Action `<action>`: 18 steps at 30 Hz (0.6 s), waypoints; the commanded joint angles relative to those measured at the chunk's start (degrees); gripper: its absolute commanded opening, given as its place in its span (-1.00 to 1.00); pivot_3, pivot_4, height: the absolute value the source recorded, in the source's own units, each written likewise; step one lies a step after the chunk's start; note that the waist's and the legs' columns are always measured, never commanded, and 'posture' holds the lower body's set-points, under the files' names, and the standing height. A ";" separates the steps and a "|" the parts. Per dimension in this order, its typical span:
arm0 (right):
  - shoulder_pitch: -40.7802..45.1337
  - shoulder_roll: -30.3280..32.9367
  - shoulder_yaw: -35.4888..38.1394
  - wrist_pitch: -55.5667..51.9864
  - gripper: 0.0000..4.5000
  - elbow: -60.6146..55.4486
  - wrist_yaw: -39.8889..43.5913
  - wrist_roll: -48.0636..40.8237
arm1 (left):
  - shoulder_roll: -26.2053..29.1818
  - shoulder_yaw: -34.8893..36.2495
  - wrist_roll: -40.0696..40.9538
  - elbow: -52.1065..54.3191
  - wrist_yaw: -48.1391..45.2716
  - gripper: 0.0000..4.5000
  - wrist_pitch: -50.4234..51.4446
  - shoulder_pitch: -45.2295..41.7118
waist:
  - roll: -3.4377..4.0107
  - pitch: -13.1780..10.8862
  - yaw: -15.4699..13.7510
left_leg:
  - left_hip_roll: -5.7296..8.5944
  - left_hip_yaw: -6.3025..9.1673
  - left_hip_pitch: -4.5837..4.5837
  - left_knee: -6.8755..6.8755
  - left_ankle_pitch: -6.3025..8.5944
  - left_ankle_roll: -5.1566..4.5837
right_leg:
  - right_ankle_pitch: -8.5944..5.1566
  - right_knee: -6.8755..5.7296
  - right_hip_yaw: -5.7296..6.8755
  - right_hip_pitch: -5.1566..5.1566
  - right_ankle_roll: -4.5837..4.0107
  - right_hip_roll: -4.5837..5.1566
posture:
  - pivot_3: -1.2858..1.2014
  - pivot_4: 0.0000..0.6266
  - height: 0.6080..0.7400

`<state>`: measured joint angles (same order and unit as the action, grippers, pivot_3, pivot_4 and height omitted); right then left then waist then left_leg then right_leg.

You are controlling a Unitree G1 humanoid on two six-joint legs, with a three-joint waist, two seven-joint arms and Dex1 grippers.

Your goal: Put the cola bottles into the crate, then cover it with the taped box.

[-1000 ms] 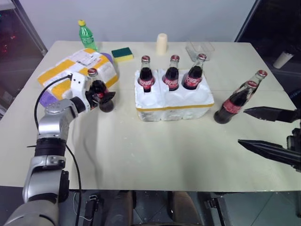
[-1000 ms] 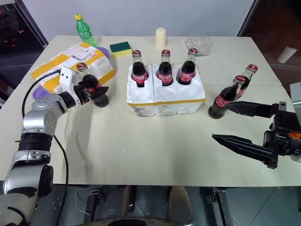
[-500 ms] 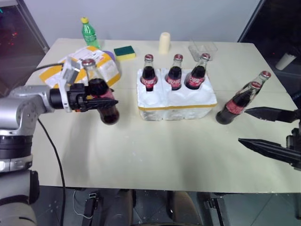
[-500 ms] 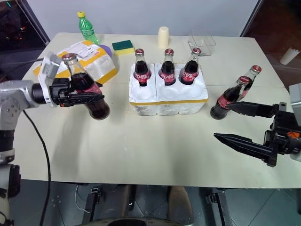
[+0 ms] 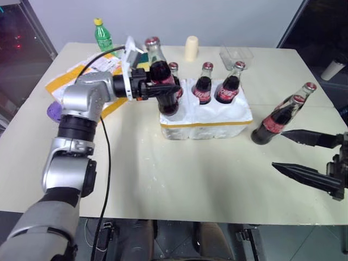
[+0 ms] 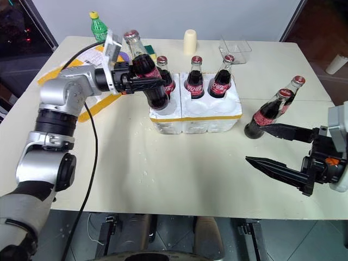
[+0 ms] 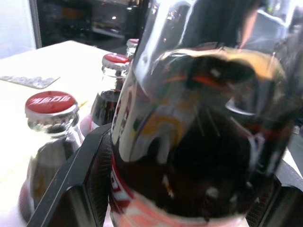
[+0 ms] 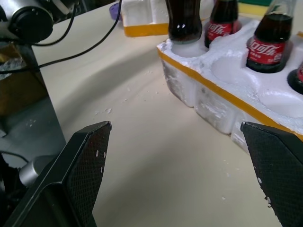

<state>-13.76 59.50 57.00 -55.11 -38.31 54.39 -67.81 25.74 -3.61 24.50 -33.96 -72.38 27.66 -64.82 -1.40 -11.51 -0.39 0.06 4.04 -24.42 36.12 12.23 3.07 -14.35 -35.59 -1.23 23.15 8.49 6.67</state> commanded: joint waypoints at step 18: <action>1.13 -1.08 -3.97 3.38 1.00 -3.26 -11.57 0.08 | -5.59 -4.09 -12.99 -5.04 3.43 0.97 -15.04 3.60 | 0.00 0.00 -0.08 | 0.00 0.01 0.03 0.11 -0.01 0.01 | 0.00 -0.18 -0.02 0.00 0.00 0.00 | 0.03 -0.52 0.98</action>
<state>-13.32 57.90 53.37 -53.22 -40.97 44.17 -69.13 19.72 -8.57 11.70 -40.78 -68.89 13.05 -61.08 -1.40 -11.51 -0.46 0.06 4.05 -24.37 36.25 12.22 3.08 -14.36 -35.80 -1.26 23.13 8.49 6.67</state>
